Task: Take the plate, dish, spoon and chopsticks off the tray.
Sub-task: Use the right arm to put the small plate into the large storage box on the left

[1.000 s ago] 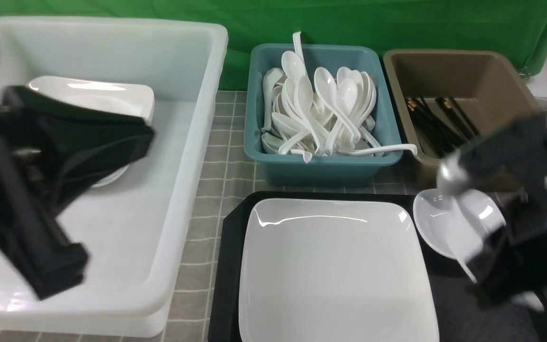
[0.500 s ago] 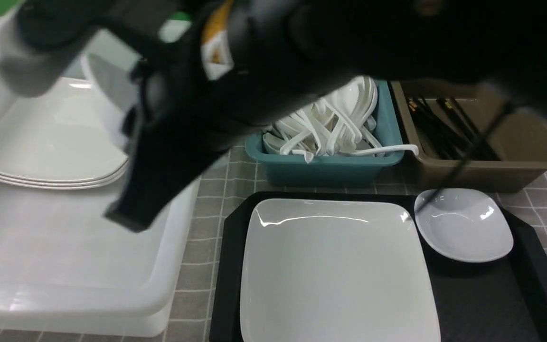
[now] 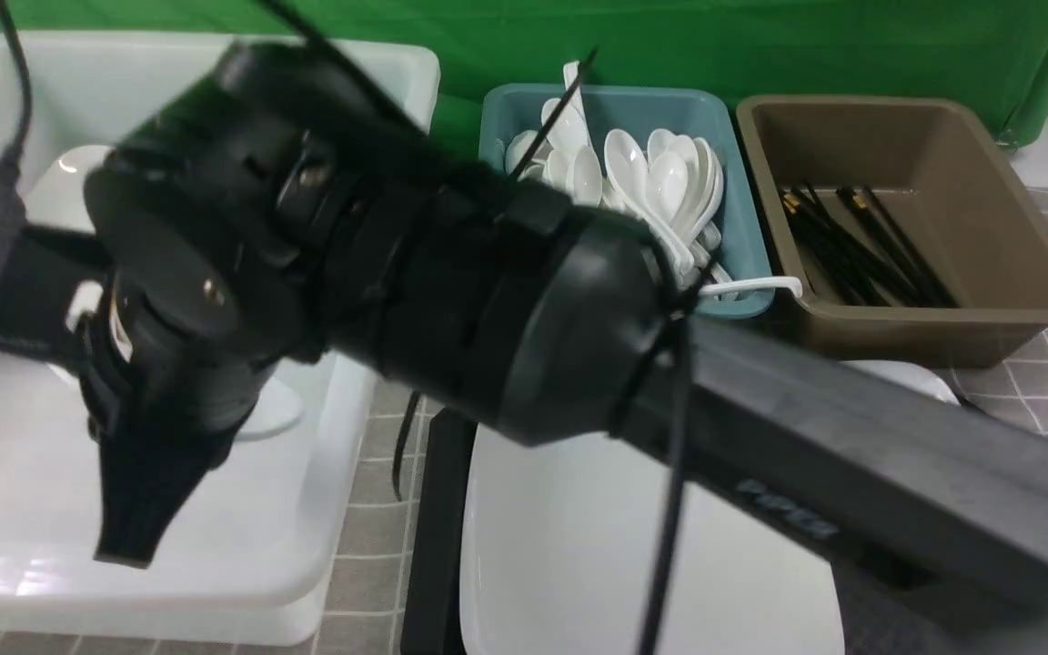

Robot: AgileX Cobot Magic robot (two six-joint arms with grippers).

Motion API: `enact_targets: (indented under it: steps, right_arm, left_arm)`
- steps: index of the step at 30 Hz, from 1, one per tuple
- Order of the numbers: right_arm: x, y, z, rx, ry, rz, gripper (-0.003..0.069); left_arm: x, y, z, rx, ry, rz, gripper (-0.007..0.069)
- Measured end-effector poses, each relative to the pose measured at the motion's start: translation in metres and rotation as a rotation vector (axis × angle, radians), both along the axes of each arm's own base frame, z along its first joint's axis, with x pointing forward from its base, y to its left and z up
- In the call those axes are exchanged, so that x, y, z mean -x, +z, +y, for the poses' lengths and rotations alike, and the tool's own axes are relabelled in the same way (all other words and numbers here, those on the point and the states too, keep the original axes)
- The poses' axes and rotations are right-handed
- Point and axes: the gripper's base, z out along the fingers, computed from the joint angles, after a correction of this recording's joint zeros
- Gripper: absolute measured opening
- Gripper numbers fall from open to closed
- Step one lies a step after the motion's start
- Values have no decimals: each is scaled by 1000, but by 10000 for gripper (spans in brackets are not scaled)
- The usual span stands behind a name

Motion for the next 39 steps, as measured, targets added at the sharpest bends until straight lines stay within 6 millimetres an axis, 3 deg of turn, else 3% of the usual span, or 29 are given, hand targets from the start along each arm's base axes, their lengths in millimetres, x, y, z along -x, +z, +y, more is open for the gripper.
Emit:
enact_targets:
  steps: [3,7,32,39]
  right_arm:
    - [-18,-26,6,7,-9,-7,63]
    - [-30,-43,11,-20,-12,5,63]
    - [-31,-63,19,-28,50,67,70]
    - [-31,-68,21,-36,49,77,162]
  left_arm:
    - [1,0,-2,18,-23,9,4]
    - [1,0,-4,28,-35,11,4]
    - [2,2,-12,98,-110,-2,4]
    - [2,2,-13,102,-113,-4,4]
